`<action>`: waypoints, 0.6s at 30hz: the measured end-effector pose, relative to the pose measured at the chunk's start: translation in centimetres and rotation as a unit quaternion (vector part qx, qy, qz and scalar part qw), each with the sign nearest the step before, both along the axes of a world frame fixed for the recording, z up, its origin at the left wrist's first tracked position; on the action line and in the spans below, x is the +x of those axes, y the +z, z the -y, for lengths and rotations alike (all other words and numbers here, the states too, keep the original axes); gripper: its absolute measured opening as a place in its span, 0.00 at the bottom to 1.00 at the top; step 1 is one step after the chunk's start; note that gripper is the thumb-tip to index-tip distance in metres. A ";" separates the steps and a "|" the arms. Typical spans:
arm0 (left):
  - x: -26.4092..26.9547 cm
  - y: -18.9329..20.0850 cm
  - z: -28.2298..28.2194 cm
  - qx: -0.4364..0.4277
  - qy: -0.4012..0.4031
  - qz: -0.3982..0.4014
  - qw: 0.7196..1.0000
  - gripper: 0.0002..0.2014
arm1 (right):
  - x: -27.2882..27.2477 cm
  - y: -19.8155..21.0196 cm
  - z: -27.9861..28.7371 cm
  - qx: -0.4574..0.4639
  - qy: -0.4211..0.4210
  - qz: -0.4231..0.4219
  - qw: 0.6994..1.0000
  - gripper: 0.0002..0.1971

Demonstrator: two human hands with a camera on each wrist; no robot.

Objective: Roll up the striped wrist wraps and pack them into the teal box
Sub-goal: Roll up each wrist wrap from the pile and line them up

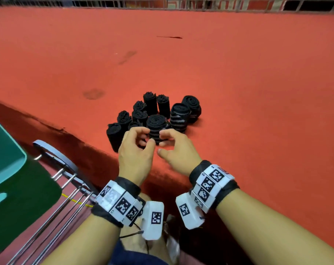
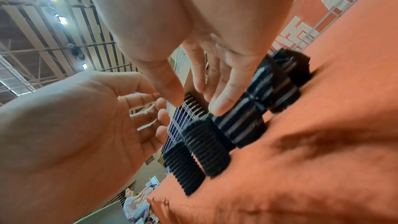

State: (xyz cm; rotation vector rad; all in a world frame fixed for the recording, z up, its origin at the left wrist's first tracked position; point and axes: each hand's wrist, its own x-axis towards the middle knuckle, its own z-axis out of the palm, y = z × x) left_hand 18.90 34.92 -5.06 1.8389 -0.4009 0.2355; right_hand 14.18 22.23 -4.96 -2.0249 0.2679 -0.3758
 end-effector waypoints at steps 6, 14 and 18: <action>-5.3 1.4 8.8 -0.022 -0.153 -0.005 0.988 0.11 | -7.7 1.2 6.9 -0.006 -0.107 0.016 0.994 0.17; -16.5 0.0 22.2 0.039 -0.383 -0.070 0.920 0.10 | -23.5 0.2 17.9 -0.033 -0.363 -0.011 0.931 0.11; -22.3 -1.1 26.8 0.091 -0.463 -0.115 0.874 0.07 | -30.6 -0.9 21.3 -0.061 -0.474 -0.055 0.877 0.11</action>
